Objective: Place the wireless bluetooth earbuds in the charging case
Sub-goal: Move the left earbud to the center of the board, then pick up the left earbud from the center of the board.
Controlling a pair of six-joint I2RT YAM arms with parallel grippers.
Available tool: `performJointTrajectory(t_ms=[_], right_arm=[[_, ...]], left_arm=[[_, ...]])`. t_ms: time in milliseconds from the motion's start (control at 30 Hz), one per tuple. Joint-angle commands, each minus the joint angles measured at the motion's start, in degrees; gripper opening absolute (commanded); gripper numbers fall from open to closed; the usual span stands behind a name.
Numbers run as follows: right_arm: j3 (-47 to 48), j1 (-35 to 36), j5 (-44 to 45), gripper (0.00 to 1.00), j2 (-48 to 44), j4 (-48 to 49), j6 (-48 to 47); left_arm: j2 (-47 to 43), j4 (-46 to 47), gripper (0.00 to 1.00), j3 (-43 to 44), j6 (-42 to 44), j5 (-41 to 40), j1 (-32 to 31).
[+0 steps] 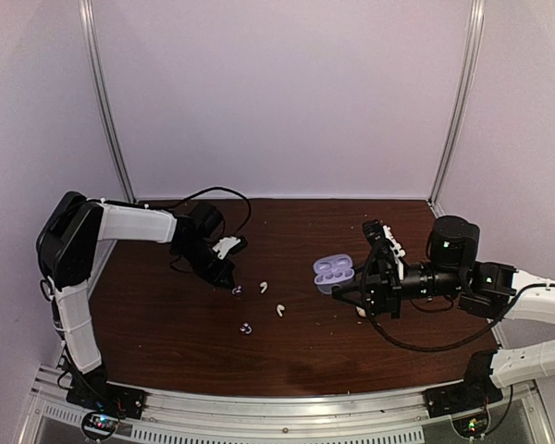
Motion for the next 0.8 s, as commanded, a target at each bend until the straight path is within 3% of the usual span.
performJointTrajectory(t_ms=[0,133,267,333,767], right_arm=[[-0.17,-0.31,1.39,0.00,-1.13,0.69,-0.09],[0.09,-0.34,1.30,0.00,-0.79,0.71,0.02],[0.32,-0.31,1.52,0.00,-0.85,0.37,-0.02],[0.36,-0.31,1.71,0.00,-0.91,0.10,0.10],[0.31,-0.31,1.48,0.00,-0.96,0.00,0.20]], left_arm=[[-4.93,0.30,0.00,-0.18,0.48,-1.19,-0.40],[-5.67,-1.04,0.00,0.08,-0.89,-4.02,-0.44],[-6.45,0.42,0.21,-2.07,-7.11,-3.85,-0.61],[-7.63,2.63,0.27,-4.36,-9.75,-2.33,-0.70],[-6.06,10.70,0.37,-8.77,-17.55,-3.08,-2.73]])
